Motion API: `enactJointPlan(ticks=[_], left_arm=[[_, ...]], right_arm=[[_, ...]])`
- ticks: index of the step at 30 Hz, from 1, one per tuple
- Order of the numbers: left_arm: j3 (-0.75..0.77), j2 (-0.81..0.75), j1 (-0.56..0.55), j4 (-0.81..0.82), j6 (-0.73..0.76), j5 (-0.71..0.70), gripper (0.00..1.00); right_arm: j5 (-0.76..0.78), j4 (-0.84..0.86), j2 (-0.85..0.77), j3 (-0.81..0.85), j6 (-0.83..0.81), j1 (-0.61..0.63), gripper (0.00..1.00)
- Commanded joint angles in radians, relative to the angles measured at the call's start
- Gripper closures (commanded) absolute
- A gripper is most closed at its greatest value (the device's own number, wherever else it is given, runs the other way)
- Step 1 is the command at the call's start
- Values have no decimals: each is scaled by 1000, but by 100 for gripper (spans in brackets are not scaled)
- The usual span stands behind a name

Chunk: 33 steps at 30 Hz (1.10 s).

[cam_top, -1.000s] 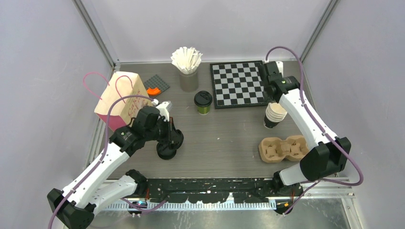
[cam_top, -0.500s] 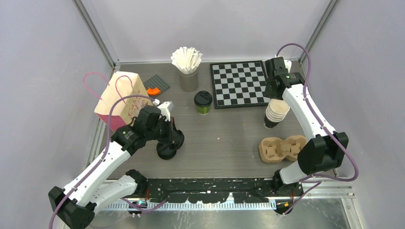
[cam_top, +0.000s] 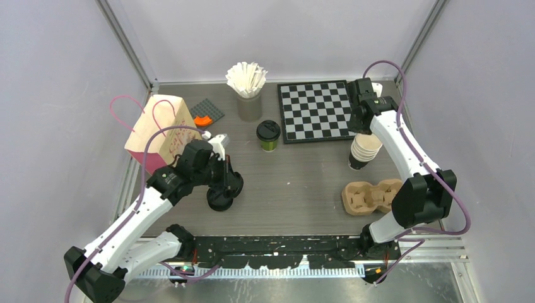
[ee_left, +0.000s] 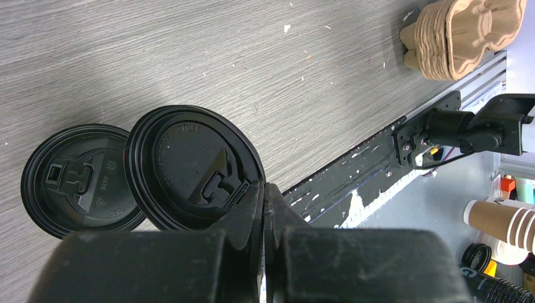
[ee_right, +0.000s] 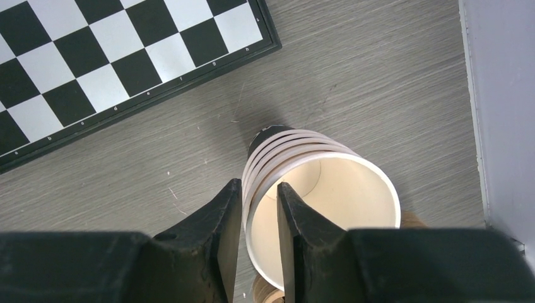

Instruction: Pack the takeout coffee

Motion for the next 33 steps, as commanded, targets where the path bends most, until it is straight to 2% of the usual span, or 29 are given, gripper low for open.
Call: enactJointPlan(ticks=[1,9,14,19,25,33], left_arm=[[-5,-15,-4,38,5,7,100],[-9,-31,-3,36,4,1,100],[-14,-26,-3,47,0,7,100],[-20,-23,-4,68,-13,17,100],[-24,-20,-4,66,-16,22,100],[-23,-22,-3,68,-16,13,100]], right_arm=[[20,22,-28,-14,18,-5,68],[-12,-2,-66,-19,-59,4,88],[24,-71,-85,14,-102,29,87],[-82,-57,-115,-20,-155,61,87],[-18,-98,-95,0,-226,152,87],[102,-162,-80,90,-252,178,93]])
